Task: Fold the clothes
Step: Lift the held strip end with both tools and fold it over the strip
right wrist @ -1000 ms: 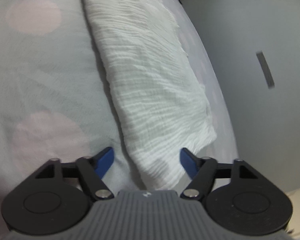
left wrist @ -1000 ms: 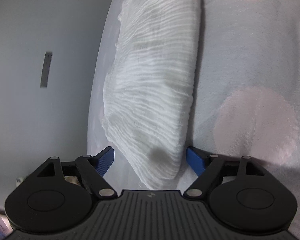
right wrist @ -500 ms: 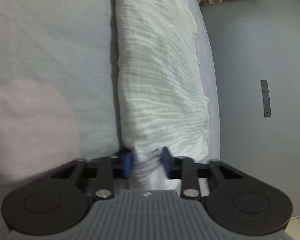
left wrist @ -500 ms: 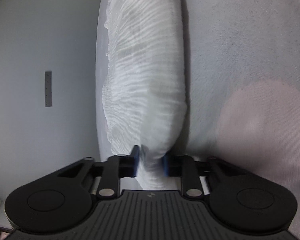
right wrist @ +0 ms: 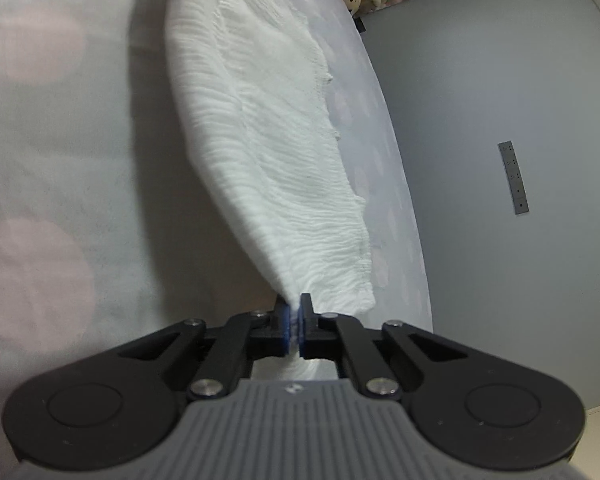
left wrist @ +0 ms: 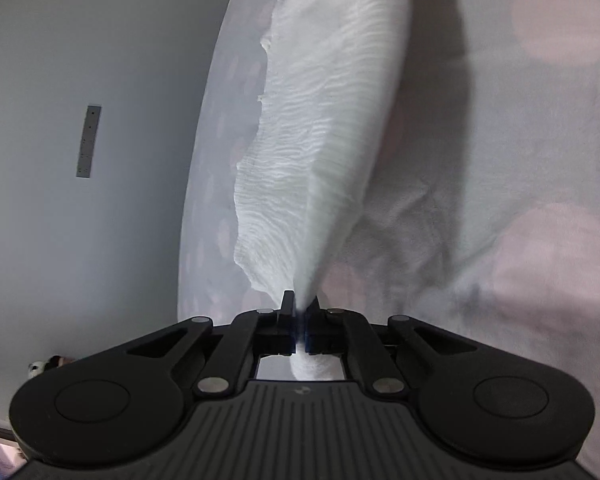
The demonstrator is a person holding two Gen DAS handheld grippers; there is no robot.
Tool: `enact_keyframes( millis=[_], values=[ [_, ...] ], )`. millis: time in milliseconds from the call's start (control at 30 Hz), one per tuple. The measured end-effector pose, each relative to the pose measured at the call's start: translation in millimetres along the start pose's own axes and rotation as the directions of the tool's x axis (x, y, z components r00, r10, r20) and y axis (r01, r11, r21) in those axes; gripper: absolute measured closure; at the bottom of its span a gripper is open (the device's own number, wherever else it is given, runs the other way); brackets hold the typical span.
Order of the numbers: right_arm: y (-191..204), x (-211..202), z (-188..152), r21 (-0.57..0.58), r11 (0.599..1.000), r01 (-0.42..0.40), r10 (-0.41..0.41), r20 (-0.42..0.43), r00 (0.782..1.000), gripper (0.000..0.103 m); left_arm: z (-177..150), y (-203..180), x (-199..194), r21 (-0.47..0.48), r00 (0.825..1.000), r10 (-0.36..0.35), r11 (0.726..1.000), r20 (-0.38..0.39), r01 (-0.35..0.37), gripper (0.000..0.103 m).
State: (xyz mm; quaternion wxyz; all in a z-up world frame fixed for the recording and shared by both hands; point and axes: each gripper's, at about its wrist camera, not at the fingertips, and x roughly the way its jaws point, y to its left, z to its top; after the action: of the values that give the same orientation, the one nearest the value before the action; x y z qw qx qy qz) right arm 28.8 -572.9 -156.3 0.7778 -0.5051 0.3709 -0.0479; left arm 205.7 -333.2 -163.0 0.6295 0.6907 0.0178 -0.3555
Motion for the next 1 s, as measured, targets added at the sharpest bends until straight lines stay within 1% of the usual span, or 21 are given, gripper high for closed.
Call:
enact_keyframes(
  millis=[133, 233, 333, 433, 533, 633, 700, 800, 900, 967, 1000],
  values=[
    [-19.2, -28.0, 0.6, 0.013, 1.0, -0.017, 0.017, -0.004, 1.0, 0.1, -5.0, 12.1, -30.5, 0.013, 1.0, 0.0, 1.0, 0.015, 0.0, 0.101],
    [-27.2, -56.3, 0.7, 0.023, 0.999, -0.043, 0.043, 0.0, 0.999, 0.1, -14.5, 4.7, -66.2, 0.033, 0.999, -0.023, 0.999, 0.029, 0.023, 0.101],
    [-24.6, -90.2, 0.9, 0.01, 0.997, -0.079, 0.079, 0.004, 0.997, 0.1, -23.3, -6.5, -101.7, 0.074, 0.998, -0.052, 0.996, 0.042, 0.049, 0.101],
    [-15.4, -125.2, 1.3, -0.003, 0.993, -0.121, 0.121, 0.005, 0.993, 0.1, -33.2, -19.4, -137.3, 0.096, 0.995, -0.09, 0.992, 0.049, 0.085, 0.101],
    [-2.2, -159.3, 2.3, -0.008, 0.983, -0.186, 0.186, 0.001, 0.983, 0.1, -41.5, -32.7, -166.2, 0.081, 0.986, -0.163, 0.984, 0.045, 0.159, 0.101],
    [18.8, -175.3, -3.2, -0.011, 0.967, -0.255, 0.255, -0.013, 0.967, 0.1, -45.0, -48.6, -179.7, 0.081, 0.966, -0.258, 0.964, 0.029, 0.255, 0.101],
    [33.4, -177.9, -5.7, -0.01, 0.954, -0.299, 0.299, -0.028, 0.954, 0.1, -44.4, -64.4, -176.6, 0.098, 0.95, -0.312, 0.946, 0.001, 0.31, 0.101],
    [55.9, -172.9, -4.4, 0.003, 0.927, -0.375, 0.374, -0.07, 0.925, 0.1, -43.2, -86.5, -164.8, 0.115, 0.926, -0.375, 0.919, -0.039, 0.377, 0.101],
    [73.6, -158.0, -4.5, 0.024, 0.899, -0.436, 0.436, -0.103, 0.894, 0.1, -45.4, -101.0, -150.7, 0.105, 0.898, -0.435, 0.892, -0.064, 0.439, 0.101],
    [75.2, -149.7, -6.8, 0.064, 0.885, -0.461, 0.465, -0.111, 0.878, 0.1, -48.7, -107.4, -142.3, 0.093, 0.885, -0.46, 0.88, -0.076, 0.465, 0.101],
    [73.4, -145.7, -9.4, 0.086, 0.877, -0.472, 0.48, -0.114, 0.87, 0.1, -49.5, -108.0, -138.4, 0.084, 0.875, -0.478, 0.872, -0.076, 0.483, 0.101]
  ],
)
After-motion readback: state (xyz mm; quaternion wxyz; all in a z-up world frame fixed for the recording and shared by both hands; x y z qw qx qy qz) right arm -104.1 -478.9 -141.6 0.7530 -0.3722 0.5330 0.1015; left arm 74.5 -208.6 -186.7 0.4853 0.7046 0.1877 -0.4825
